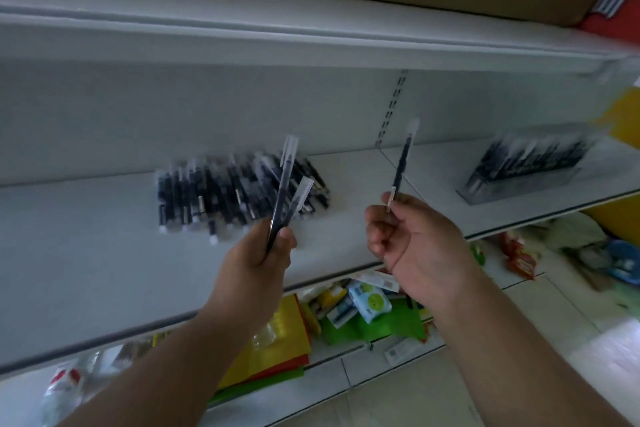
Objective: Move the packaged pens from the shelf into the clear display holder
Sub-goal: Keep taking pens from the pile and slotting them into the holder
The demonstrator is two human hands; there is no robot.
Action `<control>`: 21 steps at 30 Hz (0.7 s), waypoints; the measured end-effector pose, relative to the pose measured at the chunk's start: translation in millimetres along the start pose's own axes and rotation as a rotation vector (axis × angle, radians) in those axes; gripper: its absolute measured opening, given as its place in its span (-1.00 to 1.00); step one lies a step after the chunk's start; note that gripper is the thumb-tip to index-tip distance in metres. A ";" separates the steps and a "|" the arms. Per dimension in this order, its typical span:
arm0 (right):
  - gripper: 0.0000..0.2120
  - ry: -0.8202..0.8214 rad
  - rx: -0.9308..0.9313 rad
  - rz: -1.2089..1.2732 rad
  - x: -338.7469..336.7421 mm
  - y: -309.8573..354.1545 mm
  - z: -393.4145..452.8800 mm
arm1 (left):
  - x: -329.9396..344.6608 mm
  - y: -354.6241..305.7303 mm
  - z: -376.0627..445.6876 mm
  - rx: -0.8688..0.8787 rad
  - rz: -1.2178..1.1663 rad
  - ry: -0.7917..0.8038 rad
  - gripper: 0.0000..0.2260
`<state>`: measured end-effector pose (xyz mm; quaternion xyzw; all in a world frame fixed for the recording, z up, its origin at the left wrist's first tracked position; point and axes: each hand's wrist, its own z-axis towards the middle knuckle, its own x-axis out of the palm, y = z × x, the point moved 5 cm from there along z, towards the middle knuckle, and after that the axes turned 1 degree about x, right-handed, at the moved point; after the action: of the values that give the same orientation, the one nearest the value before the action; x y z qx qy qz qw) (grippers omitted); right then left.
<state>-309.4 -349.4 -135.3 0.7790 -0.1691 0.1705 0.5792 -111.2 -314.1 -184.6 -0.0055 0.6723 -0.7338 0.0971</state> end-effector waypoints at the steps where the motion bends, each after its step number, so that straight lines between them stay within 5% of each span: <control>1: -0.86 -0.012 -0.026 -0.065 -15.8 7.6 -4.8 | 16.8 -3.9 -1.5 0.007 0.013 0.014 -0.76; 7: -0.81 -0.191 -0.226 -0.504 -149.5 79.8 -52.2 | 161.3 -36.6 -25.7 0.046 0.068 0.141 -0.76; 15: -0.94 -0.374 -0.376 -0.512 -320.3 174.3 -85.5 | 346.4 -62.8 -58.7 0.035 0.130 0.273 -0.80; 21: -0.75 -0.415 -0.376 -0.602 -372.9 219.9 -57.0 | 418.7 -58.8 -40.9 0.018 0.116 0.345 -0.78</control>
<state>-744.6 -329.9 -106.2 0.6922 -0.0749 -0.2012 0.6891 -535.6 -332.0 -181.8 0.1602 0.6716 -0.7231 0.0226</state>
